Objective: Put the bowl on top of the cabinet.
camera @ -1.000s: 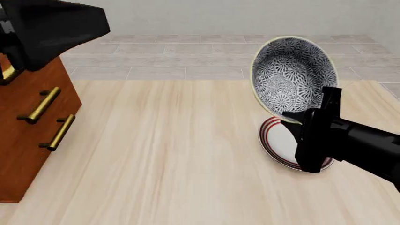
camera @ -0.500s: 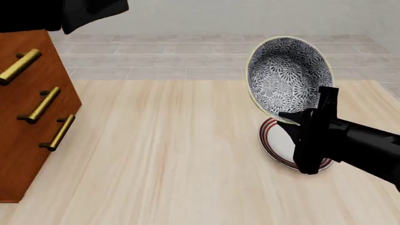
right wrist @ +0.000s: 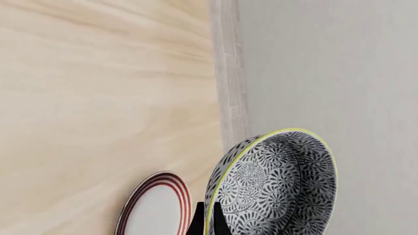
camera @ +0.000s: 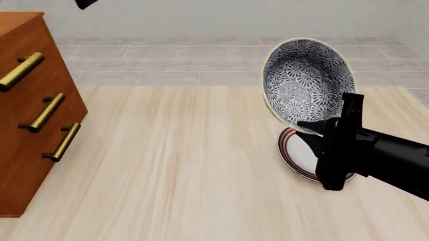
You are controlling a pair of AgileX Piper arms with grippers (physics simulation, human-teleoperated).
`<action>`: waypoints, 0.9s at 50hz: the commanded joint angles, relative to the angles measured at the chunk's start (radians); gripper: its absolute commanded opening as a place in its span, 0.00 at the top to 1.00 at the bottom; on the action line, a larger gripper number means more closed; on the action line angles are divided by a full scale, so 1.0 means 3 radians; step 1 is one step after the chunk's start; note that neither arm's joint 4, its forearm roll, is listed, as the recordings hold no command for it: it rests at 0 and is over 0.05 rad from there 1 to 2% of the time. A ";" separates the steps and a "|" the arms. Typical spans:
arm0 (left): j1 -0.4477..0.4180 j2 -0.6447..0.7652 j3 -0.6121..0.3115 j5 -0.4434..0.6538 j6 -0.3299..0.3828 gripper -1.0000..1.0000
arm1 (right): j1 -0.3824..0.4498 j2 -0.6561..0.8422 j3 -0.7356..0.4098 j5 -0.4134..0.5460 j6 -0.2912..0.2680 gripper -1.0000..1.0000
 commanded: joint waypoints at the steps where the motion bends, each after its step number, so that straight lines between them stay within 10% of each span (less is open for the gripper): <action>1: 0.0110 0.0093 0.0040 -0.0136 -0.0008 0.00 | 0.0056 -0.0014 -0.0011 -0.0026 0.0006 1.00; 45: 0.0049 0.0355 0.0377 -0.0571 -0.0019 0.00 | 0.0293 -0.0008 -0.0047 -0.0026 0.0097 1.00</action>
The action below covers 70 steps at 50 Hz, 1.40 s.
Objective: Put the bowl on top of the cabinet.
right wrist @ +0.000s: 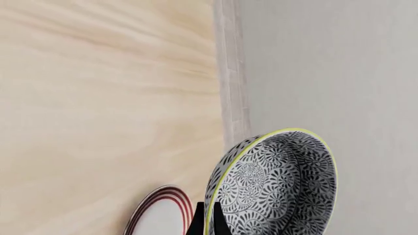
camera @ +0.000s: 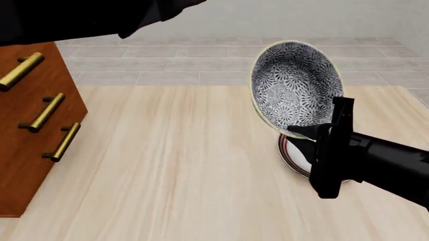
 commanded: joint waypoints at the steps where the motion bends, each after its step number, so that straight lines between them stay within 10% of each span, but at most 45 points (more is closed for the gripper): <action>1: -0.0018 0.0051 0.0058 -0.0085 0.0018 0.00 | 0.0040 -0.0024 -0.0047 0.0012 0.0026 1.00; 70: -0.0197 0.0483 0.0266 -0.0539 0.0024 0.00 | 0.0355 -0.0169 0.0090 0.0016 0.0095 1.00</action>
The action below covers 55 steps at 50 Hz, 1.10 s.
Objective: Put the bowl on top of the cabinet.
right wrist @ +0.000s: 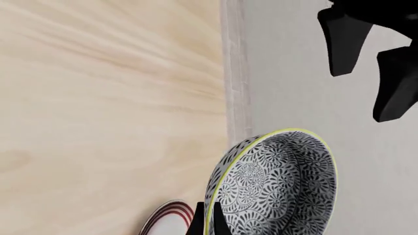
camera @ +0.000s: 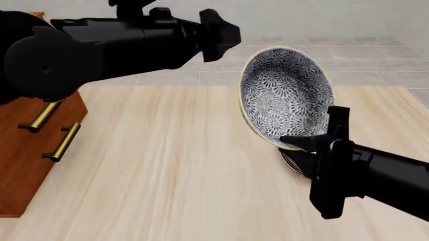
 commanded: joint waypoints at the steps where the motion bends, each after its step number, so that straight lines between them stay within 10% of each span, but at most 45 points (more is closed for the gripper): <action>1: 0.0004 0.0070 0.0014 -0.0063 -0.0015 0.00 | 0.0031 0.0002 0.0008 -0.0052 0.0025 1.00; 55: -0.0076 0.0354 0.0242 -0.0351 -0.0090 0.00 | 0.0163 -0.0192 0.0075 -0.0026 0.0010 1.00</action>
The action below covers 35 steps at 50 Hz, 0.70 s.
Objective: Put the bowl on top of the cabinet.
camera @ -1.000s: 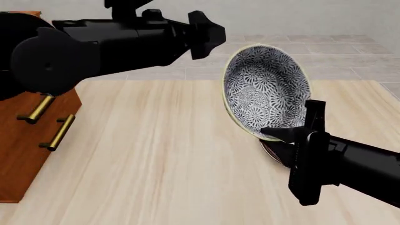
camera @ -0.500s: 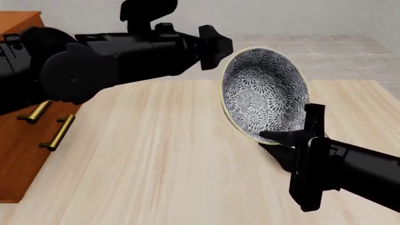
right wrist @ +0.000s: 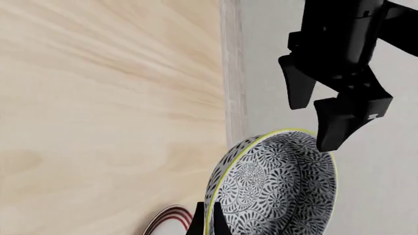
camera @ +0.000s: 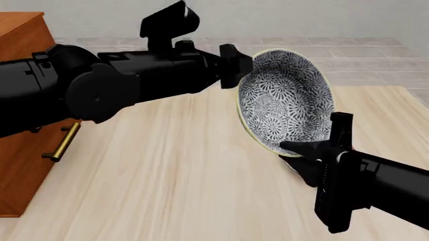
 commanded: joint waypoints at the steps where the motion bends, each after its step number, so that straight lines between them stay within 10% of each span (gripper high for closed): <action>1: 0.0009 0.0067 0.0045 -0.0052 -0.0017 0.00 | 0.0019 -0.0028 0.0000 -0.0036 0.0011 1.00; 35: -0.0077 0.0299 0.0111 -0.0225 -0.0069 0.00 | 0.0045 -0.0035 -0.0001 -0.0031 0.0025 1.00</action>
